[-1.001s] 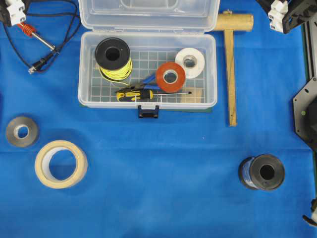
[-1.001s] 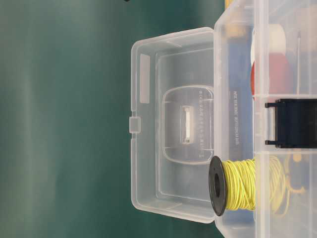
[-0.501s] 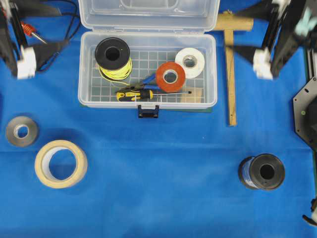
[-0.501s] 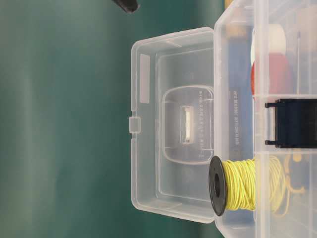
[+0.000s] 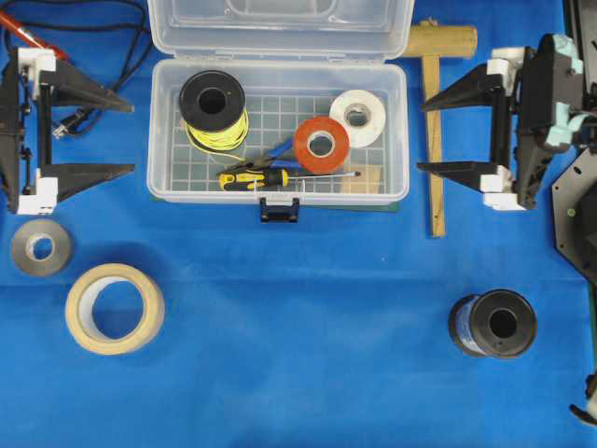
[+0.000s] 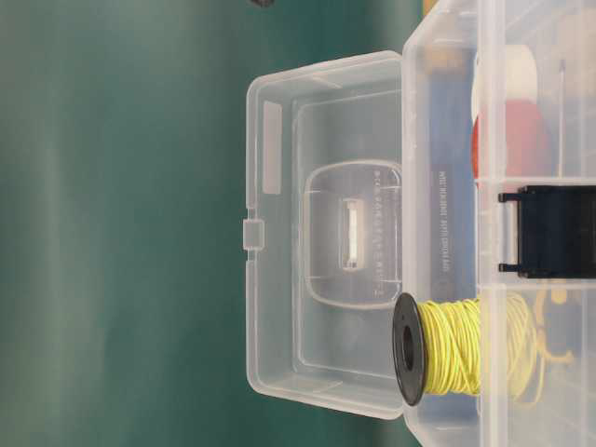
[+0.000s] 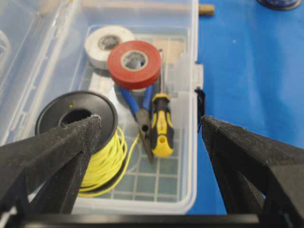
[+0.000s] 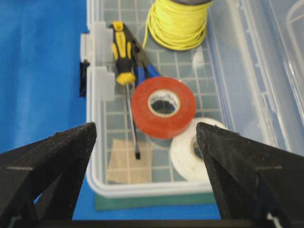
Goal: Open the tool box with both arms.
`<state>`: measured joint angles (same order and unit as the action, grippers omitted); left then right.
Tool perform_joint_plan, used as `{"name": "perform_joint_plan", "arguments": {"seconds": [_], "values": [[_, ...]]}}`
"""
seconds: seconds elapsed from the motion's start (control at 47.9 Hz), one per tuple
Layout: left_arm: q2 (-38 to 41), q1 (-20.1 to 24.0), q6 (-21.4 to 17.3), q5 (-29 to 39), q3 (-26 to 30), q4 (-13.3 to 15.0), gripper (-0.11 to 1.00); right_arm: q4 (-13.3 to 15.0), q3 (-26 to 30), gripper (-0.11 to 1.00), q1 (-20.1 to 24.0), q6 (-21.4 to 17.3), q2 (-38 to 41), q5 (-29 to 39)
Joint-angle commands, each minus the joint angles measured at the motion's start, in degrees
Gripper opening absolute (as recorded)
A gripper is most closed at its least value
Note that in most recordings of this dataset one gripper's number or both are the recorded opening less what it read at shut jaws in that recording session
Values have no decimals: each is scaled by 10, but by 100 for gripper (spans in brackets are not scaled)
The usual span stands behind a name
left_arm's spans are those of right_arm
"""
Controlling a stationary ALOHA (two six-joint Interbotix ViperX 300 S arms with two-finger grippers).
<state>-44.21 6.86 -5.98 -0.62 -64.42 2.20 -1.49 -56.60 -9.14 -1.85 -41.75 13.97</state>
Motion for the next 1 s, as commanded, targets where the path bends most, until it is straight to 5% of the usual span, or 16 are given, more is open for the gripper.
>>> {"name": "perform_joint_plan", "arguments": {"seconds": [0.0, 0.417, 0.981], "values": [[-22, -2, 2, 12, -3, 2, 92, 1, -1, 83, 1, 1, -25, 12], [-165, -3, 22, 48, -106, 2, 92, -3, -107, 83, 1, -1, -158, 29], [-207, -3, 24, 91, -128, 2, 90, -1, -125, 83, 1, -25, -148, 27]]}}
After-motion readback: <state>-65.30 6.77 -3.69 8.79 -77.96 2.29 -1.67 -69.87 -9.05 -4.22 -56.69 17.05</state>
